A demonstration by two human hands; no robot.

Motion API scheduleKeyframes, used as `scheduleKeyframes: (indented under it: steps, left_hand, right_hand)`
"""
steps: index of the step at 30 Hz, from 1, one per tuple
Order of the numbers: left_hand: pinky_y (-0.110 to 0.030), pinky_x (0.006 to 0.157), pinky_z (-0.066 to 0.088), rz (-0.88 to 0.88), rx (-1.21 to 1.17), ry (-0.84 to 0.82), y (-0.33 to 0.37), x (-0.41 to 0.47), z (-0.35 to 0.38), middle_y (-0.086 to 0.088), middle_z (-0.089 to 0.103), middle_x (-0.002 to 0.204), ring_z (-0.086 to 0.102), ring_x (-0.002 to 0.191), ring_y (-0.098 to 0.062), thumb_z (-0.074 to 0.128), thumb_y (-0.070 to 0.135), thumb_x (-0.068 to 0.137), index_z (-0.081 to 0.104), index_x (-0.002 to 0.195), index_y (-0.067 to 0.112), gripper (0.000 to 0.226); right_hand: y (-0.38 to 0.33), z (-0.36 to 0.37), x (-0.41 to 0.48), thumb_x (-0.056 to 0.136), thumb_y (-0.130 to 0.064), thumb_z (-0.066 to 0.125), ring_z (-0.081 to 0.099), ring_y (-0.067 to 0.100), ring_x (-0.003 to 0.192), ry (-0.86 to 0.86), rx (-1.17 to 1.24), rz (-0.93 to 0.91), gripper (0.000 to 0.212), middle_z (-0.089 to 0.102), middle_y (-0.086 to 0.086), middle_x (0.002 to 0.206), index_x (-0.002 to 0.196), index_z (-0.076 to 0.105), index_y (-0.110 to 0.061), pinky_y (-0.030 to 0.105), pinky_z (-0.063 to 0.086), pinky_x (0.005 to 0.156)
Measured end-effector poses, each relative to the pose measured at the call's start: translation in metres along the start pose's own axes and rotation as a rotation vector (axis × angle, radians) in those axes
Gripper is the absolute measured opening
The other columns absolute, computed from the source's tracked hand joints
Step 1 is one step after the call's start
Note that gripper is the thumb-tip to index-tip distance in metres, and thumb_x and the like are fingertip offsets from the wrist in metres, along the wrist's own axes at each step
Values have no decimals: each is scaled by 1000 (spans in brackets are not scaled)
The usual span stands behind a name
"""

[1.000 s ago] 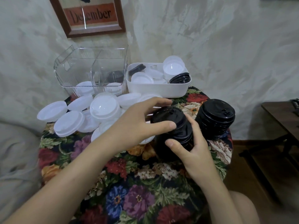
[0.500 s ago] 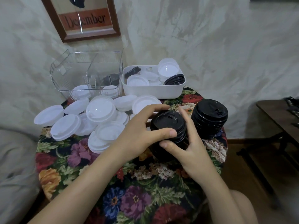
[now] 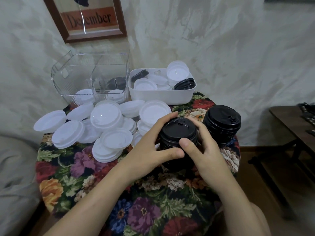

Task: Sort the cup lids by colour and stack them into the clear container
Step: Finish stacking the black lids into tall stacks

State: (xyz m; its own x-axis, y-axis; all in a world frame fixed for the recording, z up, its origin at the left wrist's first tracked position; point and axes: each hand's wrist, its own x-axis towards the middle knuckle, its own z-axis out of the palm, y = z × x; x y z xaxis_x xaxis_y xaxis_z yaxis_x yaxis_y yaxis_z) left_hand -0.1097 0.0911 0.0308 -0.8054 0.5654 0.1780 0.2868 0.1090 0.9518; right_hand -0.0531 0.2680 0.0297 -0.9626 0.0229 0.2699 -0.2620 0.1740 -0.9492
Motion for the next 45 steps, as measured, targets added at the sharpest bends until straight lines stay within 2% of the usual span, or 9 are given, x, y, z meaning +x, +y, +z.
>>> scheduleKeyframes:
  steps: [3, 6, 10, 13, 19, 23, 28, 35, 45]
  left_hand:
    - [-11, 102, 42, -3, 19, 44, -3, 1, 1, 26, 59, 138, 54, 131, 3, 84, 26, 77, 41, 149, 43, 86]
    - [-15, 108, 41, -17, 9, 43, -8, 2, 1, 23, 59, 141, 53, 134, 1, 89, 30, 77, 37, 154, 39, 93]
    - [-26, 113, 43, -8, 18, 44, -11, 3, 0, 18, 60, 142, 54, 135, -3, 84, 41, 73, 42, 152, 32, 91]
    - [-27, 111, 44, -1, 15, 39, -9, 3, 0, 15, 62, 141, 55, 134, -6, 83, 40, 75, 46, 150, 32, 84]
    - [-29, 115, 38, -29, 44, 6, -12, 2, -2, 22, 57, 145, 49, 137, 0, 90, 33, 74, 36, 156, 35, 98]
    - [-15, 104, 42, -11, 61, 7, -10, 2, -1, 21, 62, 138, 55, 131, 1, 86, 22, 80, 48, 146, 31, 77]
    - [-11, 102, 41, -12, 34, -5, -7, 2, -3, 22, 61, 139, 54, 131, 3, 83, 29, 80, 48, 148, 29, 76]
    - [-34, 118, 36, -47, 23, -5, -11, -1, -6, 20, 54, 148, 48, 139, 0, 85, 25, 84, 34, 155, 40, 89]
    - [-39, 118, 39, -49, 31, -59, -10, -3, -7, 15, 55, 147, 49, 139, -4, 78, 22, 89, 37, 154, 30, 77]
  right_hand:
    - [-2, -3, 2, 92, -33, 67, 61, -5, 118, -22, 14, 8, 46, 64, -26, 126, 135, 52, -39, 9, 47, 90]
    - [0, -7, 5, 92, -34, 74, 63, -1, 119, -39, 23, 10, 46, 67, -22, 126, 133, 54, -35, 12, 48, 92]
    - [-2, -15, 10, 83, -46, 72, 60, 3, 126, -99, -12, 19, 62, 65, -18, 132, 140, 52, -34, 18, 48, 99]
    - [-8, -18, 15, 81, -51, 71, 58, -3, 127, -162, -60, 26, 70, 62, -24, 135, 146, 48, -39, 13, 45, 99]
    - [-9, -17, 19, 86, -35, 74, 65, 3, 117, -135, -82, 15, 48, 70, -16, 123, 132, 60, -34, 13, 47, 93]
    - [-10, -19, 18, 85, -31, 74, 65, 4, 118, -131, -69, 6, 49, 70, -15, 125, 132, 60, -33, 14, 48, 93]
    - [-9, -24, 19, 84, -29, 75, 63, 7, 122, -153, -59, 18, 53, 68, -11, 131, 135, 59, -31, 17, 49, 96]
    - [-11, -28, 22, 84, -28, 74, 61, 2, 124, -211, -93, 29, 60, 65, -17, 133, 141, 55, -33, 13, 48, 94]
    - [-15, -31, 25, 81, -26, 78, 60, 0, 124, -299, -144, 78, 66, 65, -23, 129, 141, 52, -35, 15, 48, 97]
